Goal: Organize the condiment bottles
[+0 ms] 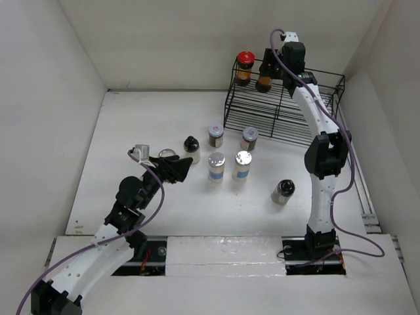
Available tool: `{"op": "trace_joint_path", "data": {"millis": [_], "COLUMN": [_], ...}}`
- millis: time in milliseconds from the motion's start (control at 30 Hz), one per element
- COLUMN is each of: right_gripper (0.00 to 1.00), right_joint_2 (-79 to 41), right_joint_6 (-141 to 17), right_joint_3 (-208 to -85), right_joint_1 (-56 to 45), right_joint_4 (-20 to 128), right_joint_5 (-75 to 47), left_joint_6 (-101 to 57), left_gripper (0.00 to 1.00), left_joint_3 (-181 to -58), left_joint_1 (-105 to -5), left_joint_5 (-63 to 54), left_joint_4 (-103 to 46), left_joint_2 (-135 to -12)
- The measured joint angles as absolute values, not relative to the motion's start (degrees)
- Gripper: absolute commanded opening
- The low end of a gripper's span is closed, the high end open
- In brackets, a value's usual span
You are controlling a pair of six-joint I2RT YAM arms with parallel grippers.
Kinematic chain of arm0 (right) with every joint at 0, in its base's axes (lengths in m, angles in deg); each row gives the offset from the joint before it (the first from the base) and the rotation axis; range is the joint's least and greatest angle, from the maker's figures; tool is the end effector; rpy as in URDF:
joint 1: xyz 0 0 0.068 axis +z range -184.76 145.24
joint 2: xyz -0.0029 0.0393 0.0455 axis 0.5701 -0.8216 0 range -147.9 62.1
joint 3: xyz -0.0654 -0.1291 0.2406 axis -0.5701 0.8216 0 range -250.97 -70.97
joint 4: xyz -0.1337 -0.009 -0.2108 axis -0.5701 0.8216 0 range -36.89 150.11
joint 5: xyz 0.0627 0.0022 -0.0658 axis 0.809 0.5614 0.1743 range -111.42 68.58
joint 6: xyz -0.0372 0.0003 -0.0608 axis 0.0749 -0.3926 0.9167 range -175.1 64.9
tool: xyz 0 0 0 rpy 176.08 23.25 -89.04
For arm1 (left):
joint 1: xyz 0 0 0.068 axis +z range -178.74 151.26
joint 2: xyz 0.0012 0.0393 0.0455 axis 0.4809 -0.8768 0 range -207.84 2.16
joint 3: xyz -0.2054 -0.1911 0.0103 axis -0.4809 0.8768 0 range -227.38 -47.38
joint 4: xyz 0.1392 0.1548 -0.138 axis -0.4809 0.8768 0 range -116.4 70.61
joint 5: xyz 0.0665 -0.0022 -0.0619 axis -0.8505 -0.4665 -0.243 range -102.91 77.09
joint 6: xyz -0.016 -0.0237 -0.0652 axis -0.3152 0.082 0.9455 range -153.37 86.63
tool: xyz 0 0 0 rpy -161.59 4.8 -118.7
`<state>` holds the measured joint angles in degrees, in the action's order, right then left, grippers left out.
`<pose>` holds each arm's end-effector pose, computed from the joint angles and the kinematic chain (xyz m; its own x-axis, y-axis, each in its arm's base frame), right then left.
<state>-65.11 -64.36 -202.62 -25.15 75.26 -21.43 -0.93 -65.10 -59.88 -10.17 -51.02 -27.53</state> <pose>0.5306 0.0899 0.3677 -0.3228 0.1084 -0.9402 -0.1164 0.9813 0.1532 0.1292 -0.0813 0.2878 -0.1403 -0.5413 -0.8290 0.5702 0.6403 -0.5146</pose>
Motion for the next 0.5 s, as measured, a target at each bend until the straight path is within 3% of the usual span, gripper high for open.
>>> {"op": "trace_joint_path", "data": {"millis": [167,300,333,467,500], "right_gripper": [0.50,0.72,0.84,1.00,1.00], "right_joint_2": [-64.79,-64.79,-64.79,-64.79,-64.79], "right_joint_6": [-63.83,-63.26,-63.22,-63.00,-62.96], "right_joint_3": [-201.42,-201.27,-201.27,-202.93,-204.05], "right_joint_1": [-24.50,-24.17,-24.17,-24.19,-24.19], "right_joint_4": [74.76,75.20,75.29,75.55,75.59], "right_joint_5": [-21.83,-21.78,-21.67,-21.08,-20.91], "left_joint_6": [-0.95,-0.93,-0.93,-0.93,-0.93], "left_gripper": [0.68,0.68,0.68,0.68,0.68], "left_joint_3": [-65.10,-65.10,-65.10,-65.10,-65.10], "left_joint_1": [-59.88,-59.88,-59.88,-59.88,-59.88], "left_joint_5": [-10.15,-10.15,-10.15,-10.19,-10.19], "left_joint_4": [-51.02,-51.04,-51.04,-51.24,-51.21], "left_joint_2": [-27.53,-27.53,-27.53,-28.21,-28.41]}}
